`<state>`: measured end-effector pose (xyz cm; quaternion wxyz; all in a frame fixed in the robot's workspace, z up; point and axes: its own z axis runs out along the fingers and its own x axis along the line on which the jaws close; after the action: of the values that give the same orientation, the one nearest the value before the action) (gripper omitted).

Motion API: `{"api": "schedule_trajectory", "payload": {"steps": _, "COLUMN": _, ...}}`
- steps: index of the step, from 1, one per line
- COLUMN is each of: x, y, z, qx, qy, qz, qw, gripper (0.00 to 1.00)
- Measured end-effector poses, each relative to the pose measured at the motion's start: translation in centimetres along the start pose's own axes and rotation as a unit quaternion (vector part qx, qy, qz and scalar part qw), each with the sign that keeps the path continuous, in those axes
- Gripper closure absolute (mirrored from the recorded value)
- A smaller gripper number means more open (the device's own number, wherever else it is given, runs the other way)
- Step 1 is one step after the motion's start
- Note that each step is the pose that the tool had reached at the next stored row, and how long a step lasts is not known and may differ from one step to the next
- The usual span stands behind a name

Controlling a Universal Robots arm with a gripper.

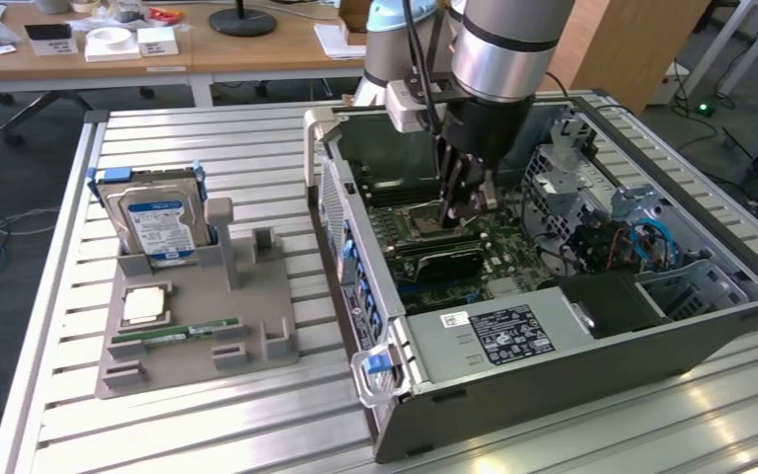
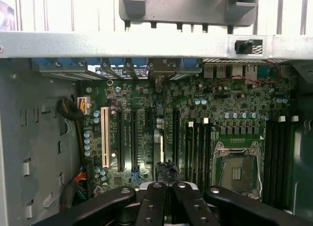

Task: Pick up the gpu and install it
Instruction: 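Press down on the gpu until it lock into place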

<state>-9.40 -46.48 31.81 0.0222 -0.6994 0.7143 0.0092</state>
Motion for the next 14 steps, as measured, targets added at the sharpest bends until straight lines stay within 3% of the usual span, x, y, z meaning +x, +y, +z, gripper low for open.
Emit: {"api": "schedule_trajectory", "payload": {"steps": 14, "x": 0.1, "y": -0.2, "z": 2.55, "qx": 0.0, "qy": 0.0, "qz": 0.0, "qw": 1.0, "gripper": 0.89}}
